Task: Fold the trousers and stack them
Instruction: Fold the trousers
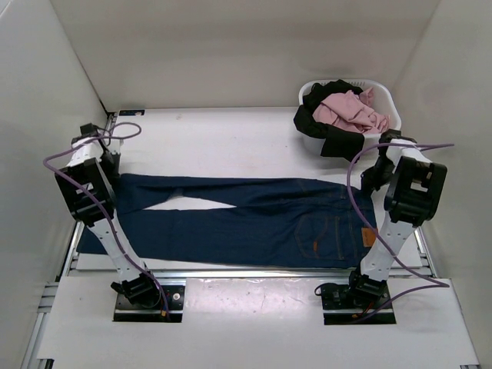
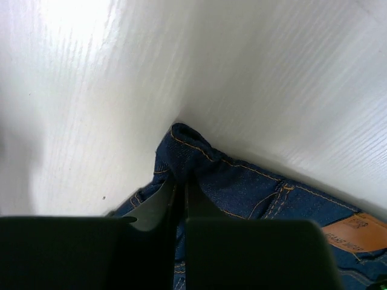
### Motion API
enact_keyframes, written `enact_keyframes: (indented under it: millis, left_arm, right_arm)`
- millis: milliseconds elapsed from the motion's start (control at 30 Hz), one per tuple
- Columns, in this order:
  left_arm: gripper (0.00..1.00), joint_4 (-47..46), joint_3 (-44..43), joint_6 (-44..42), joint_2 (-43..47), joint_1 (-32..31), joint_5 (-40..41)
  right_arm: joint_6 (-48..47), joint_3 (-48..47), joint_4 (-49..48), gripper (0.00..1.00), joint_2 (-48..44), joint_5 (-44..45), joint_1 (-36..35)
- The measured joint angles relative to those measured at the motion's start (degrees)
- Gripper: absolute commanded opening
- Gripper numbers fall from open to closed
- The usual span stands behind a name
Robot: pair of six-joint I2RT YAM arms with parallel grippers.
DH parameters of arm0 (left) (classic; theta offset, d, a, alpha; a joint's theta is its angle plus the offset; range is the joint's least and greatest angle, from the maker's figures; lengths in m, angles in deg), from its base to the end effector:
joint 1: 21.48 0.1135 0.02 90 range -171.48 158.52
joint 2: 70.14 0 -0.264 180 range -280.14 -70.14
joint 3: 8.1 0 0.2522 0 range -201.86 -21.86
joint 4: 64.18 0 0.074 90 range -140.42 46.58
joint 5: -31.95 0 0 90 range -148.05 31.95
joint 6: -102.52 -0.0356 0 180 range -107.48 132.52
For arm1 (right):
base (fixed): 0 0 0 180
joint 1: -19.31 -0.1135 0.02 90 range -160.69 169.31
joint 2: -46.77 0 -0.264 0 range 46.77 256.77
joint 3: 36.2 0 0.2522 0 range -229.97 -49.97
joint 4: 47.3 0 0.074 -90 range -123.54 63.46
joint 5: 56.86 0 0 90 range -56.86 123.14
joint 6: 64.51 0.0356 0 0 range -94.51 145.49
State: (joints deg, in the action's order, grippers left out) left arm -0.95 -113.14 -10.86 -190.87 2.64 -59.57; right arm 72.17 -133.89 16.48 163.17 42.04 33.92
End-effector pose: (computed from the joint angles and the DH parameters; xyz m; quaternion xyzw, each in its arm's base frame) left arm 0.3826 0.1703 0.1647 -0.0051 0.9952 0.0268 0.0937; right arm 0.3765 -0.1038 0.1608 0.5115 0.8533 -0.0564 0.0841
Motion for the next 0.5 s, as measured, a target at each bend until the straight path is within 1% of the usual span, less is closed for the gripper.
enact_keyframes:
  millis: [167, 267, 367, 467, 500]
  left_arm:
    - [0.14, -0.13, -11.98, -1.70, -0.63, -2.56, 0.68]
    - [0.14, -1.49, -16.61, -2.69, 0.70, -4.63, 1.40]
    - [0.14, -2.23, -16.00, -3.28, 4.02, -5.20, 2.25]
    - [0.14, -3.48, -9.94, -3.74, 9.40, -4.79, 3.82]
    - [0.14, -3.85, -6.93, -3.89, 11.47, -4.57, 4.68]
  right_arm:
    - [-1.90, -0.07, -0.07, 0.00, -1.25, 0.63, -0.76]
    - [-3.67, 0.48, -0.74, 0.00, -5.81, 1.09, -1.09]
    - [-4.87, 3.15, -2.62, 0.00, -13.81, 1.49, -1.16]
    - [-5.20, 9.05, -4.66, 0.00, -22.93, 1.75, -1.11]
    - [-5.11, 11.26, -4.76, 0.02, -25.53, 1.92, -1.07]
